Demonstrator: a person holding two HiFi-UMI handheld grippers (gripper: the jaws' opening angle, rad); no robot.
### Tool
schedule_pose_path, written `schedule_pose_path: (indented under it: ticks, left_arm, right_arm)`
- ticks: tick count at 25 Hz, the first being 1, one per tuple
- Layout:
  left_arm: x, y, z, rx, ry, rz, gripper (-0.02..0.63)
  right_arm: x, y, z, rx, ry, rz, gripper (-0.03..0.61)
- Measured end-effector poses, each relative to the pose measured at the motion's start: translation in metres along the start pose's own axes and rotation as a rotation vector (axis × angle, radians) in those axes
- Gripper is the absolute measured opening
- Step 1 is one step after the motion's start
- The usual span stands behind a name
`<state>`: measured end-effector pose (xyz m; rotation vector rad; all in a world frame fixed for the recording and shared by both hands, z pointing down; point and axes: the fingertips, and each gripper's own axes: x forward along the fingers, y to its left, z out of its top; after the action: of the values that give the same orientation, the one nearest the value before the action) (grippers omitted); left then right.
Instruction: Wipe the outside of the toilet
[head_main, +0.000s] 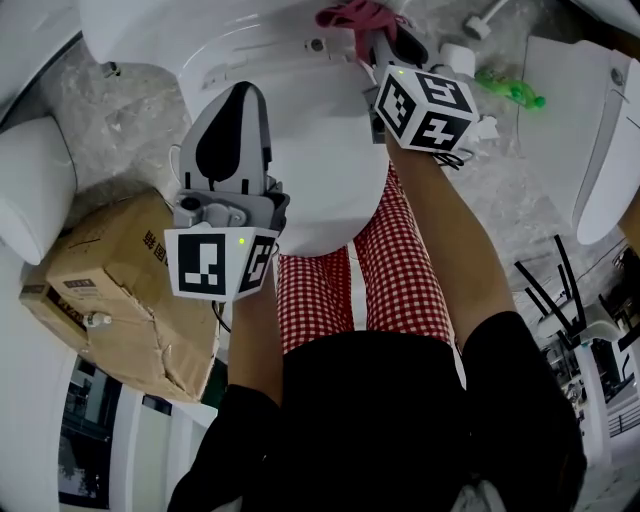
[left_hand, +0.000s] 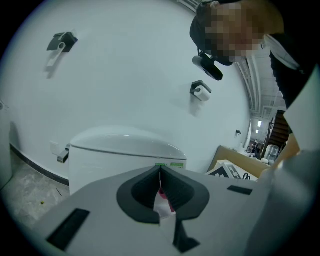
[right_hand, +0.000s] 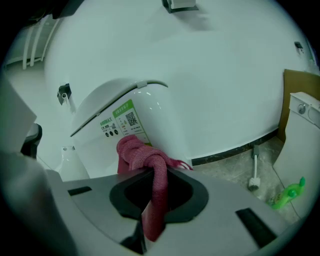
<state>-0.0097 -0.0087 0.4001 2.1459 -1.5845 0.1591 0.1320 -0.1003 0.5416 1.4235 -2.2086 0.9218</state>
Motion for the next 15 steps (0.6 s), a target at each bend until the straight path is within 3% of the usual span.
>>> schedule_pose_path:
  ticks: [10, 15]
  left_arm:
    - [-0.013, -0.009, 0.002, 0.007, 0.011, -0.018, 0.011]
    - [-0.028, -0.014, 0.005, 0.06, 0.027, -0.065, 0.011]
  right_arm:
    - [-0.035, 0.003, 0.006, 0.01, -0.053, 0.025, 0.055]
    - [-0.065, 0.014, 0.023, -0.034, -0.113, 0.042, 0.055]
